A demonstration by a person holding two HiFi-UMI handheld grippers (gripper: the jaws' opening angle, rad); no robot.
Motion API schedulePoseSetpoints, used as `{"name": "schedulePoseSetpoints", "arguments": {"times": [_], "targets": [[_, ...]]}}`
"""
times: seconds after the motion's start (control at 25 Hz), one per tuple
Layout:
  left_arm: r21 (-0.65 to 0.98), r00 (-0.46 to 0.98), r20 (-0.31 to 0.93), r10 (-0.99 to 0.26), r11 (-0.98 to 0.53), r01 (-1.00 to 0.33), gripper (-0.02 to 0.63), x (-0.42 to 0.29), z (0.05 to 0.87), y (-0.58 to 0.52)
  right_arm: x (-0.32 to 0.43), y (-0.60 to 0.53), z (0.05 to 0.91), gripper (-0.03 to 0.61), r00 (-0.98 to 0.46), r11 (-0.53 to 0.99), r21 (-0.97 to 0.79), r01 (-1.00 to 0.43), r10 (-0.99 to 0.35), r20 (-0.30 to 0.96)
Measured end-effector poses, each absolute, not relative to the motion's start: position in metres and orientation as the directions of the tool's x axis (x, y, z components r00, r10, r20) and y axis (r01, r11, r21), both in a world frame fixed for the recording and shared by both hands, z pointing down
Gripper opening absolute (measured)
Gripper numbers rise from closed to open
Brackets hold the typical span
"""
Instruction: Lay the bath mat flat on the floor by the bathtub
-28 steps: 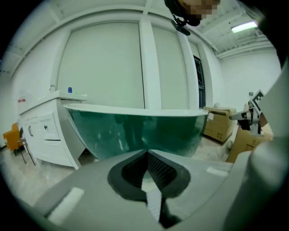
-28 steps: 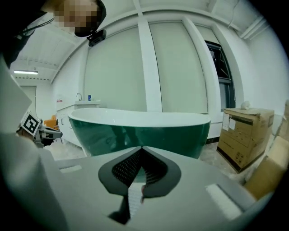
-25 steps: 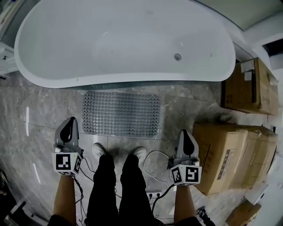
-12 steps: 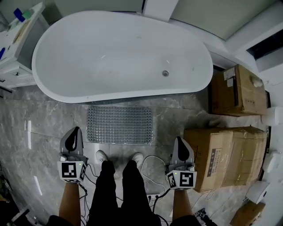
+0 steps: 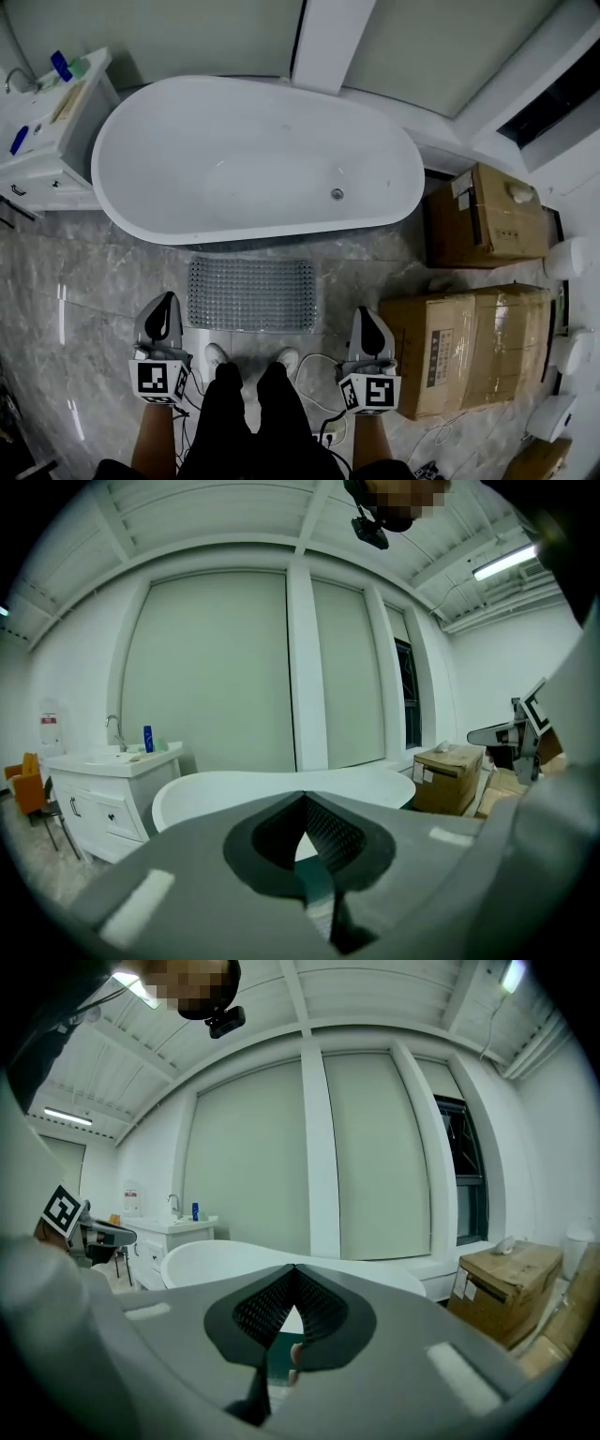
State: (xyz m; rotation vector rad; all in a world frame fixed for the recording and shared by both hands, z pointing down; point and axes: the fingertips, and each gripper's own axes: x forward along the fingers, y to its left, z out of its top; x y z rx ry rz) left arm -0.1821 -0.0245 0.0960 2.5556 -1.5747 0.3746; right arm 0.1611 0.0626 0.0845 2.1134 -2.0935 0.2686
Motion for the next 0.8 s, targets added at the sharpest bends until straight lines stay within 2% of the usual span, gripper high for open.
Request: {"name": "schedulePoseSetpoints", "arguments": {"times": [0.36,0.8], "targets": [[-0.013,0.459,0.230,-0.858,-0.474,-0.880,0.001,-0.173,0.047,-0.011,0.151,0.074,0.039,0.015,0.029,-0.027,0.011,-1.000,-0.976,0.214],[0.014,0.457,0.183,-0.870,-0.462,-0.887,0.001,-0.181,0.006,-0.008,0.120,0.061,-0.012,0.012,-0.030,0.034,0.027,-0.999,-0.989,0.144]]}}
